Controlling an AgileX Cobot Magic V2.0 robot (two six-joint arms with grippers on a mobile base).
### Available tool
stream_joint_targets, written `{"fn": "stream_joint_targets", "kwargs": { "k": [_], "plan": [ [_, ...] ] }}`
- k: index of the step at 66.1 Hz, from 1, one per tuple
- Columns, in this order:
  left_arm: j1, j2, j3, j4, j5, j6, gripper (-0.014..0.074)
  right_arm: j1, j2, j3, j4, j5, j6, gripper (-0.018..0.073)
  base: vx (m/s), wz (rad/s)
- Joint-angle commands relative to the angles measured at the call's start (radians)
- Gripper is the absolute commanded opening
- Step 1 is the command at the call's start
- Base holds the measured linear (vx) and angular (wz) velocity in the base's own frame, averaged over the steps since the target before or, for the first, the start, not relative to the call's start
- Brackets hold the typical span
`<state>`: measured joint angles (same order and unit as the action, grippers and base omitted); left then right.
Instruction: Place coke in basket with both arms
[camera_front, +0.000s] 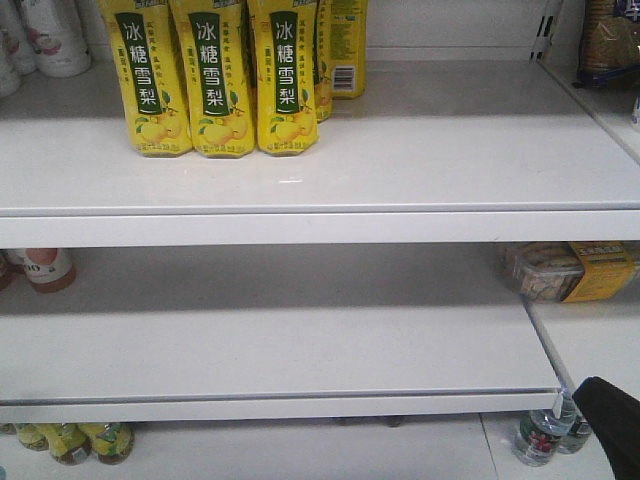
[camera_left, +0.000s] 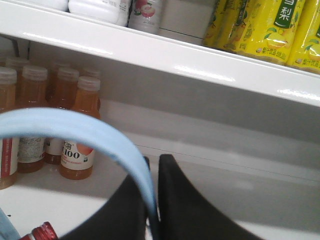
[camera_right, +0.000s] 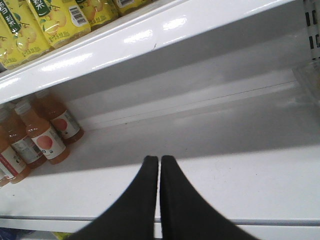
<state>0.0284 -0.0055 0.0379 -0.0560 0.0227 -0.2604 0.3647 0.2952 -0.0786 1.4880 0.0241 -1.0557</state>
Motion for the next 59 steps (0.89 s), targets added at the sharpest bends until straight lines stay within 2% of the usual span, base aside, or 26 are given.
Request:
{"fn": "stream_joint_targets", "kwargs": {
  "k": [1, 59],
  "plan": [
    [0.0, -0.022, 0.002, 0.035, -0.147, 0.041, -0.0006, 0.001, 0.008, -0.029, -0.002, -0.006, -0.012, -0.0002, 0.0, 0.0],
    [0.0, -0.021, -0.005, 0.035, -0.146, 0.041, -0.0006, 0.001, 0.008, -0.029, -0.002, -0.006, -0.012, -0.0002, 0.0, 0.0]
  ]
}}
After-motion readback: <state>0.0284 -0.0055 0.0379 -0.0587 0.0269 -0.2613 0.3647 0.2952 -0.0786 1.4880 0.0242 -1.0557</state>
